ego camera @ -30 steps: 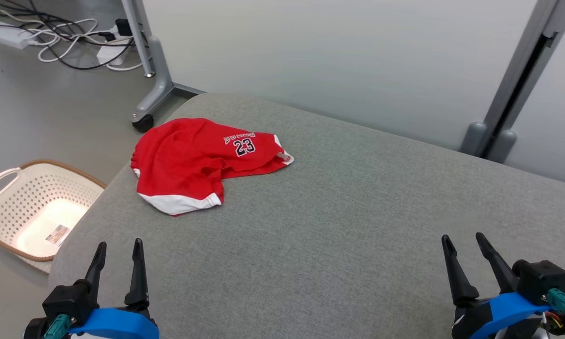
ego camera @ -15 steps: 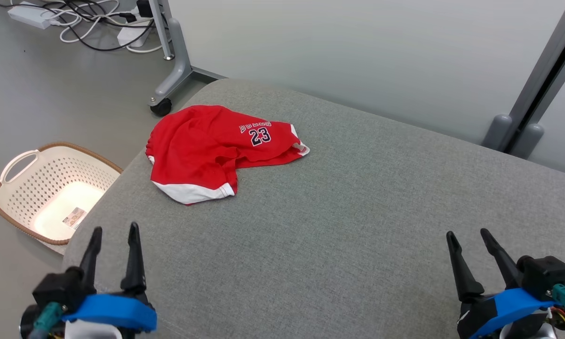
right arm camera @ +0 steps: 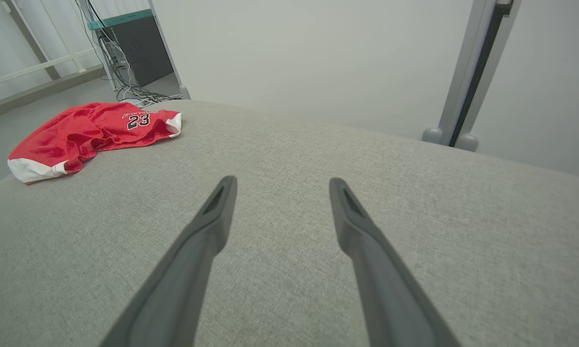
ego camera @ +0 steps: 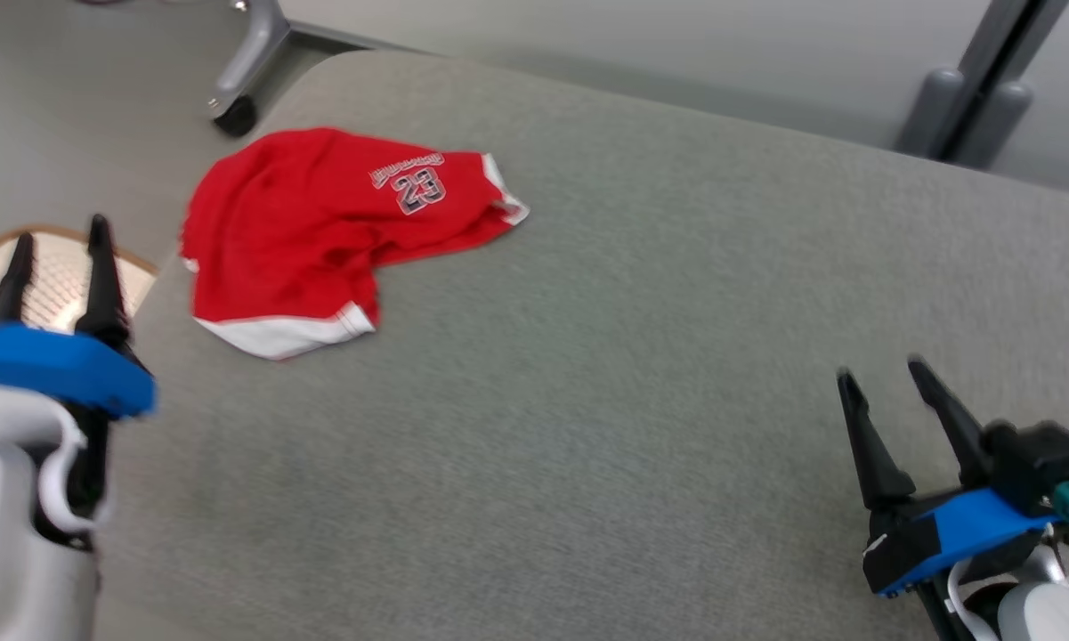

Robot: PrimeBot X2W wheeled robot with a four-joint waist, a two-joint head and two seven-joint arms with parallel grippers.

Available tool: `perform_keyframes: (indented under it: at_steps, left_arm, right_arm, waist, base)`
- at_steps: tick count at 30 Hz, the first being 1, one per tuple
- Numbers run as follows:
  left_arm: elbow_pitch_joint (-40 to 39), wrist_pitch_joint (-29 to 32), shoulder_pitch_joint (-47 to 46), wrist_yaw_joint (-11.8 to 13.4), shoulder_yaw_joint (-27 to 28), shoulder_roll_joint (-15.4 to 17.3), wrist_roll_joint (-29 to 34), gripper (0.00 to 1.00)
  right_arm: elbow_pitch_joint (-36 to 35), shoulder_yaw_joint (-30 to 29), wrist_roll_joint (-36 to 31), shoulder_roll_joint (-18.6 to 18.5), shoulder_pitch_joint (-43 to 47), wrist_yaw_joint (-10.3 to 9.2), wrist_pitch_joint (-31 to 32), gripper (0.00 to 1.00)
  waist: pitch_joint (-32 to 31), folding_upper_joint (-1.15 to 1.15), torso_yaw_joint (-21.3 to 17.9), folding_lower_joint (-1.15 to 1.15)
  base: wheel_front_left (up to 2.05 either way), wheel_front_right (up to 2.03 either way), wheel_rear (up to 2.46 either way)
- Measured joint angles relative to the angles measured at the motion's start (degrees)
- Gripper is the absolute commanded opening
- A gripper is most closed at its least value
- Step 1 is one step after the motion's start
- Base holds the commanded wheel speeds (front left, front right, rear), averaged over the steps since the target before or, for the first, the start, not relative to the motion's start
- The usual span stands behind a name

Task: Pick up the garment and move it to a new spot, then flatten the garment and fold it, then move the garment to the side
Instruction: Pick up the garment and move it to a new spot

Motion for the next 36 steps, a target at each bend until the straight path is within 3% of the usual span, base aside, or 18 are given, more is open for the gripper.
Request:
perform_keyframes:
  at_steps: [4,13,18,22,23,24,31,36]
  left_arm:
    - [7.3,3.9,-5.9,-0.3,1.1,3.2,-1.1,1.0]
    - [19.6,6.6,-11.4,1.0,5.8,6.8,-4.6,1.0]
    - [24.8,6.9,-12.1,3.1,7.3,7.9,-5.2,1.0]
    - [28.1,13.1,-12.4,3.5,8.4,7.9,-8.5,1.0]
    - [28.4,14.4,-12.8,3.5,8.7,8.0,-9.2,0.35]
    - [28.6,15.1,-12.9,3.4,8.8,8.0,-9.6,0.02]
    - [25.6,17.5,-11.9,-0.2,6.4,8.1,-9.4,0.0]
    - [17.8,16.2,-12.8,-2.3,3.6,11.2,-5.9,0.0]
  right_arm:
    - [-3.0,1.8,-0.1,-1.7,-3.1,0.0,1.2,1.0]
    - [-9.1,3.8,-1.2,-4.5,-8.7,0.0,-0.8,1.0]
    - [-10.9,5.0,-1.6,-5.2,-10.4,0.0,-2.5,1.0]
    - [-11.3,4.4,-1.5,-5.5,-10.4,0.0,-2.9,1.0]
    - [-11.3,4.0,-1.5,-5.5,-10.4,-0.01,-2.9,1.0]
    - [-11.2,3.8,-1.5,-5.5,-10.3,0.0,-3.0,1.0]
    - [-8.6,2.9,-0.7,-4.2,-9.3,0.0,-5.0,1.0]
    - [-5.8,2.8,-0.2,-2.6,-7.9,-0.01,-6.5,1.0]
  waist:
    - [5.4,0.0,-3.7,0.01]
    - [16.4,0.0,-11.9,0.01]
    - [20.1,0.0,-15.0,0.01]
    - [20.9,0.0,-16.4,0.0]
    - [20.9,0.0,-16.5,-0.01]
    - [20.8,0.0,-16.6,-0.01]
    - [15.5,0.0,-15.6,-0.01]
    - [9.2,0.0,-14.4,-0.01]
  base:
    - [0.0,0.0,0.0]
    - [0.0,0.0,0.0]
    - [0.0,0.0,0.0]
    - [0.0,0.0,0.0]
    - [0.0,0.0,0.0]
    - [0.0,0.0,0.0]
    - [0.0,0.0,0.0]
    - [0.0,0.0,0.0]
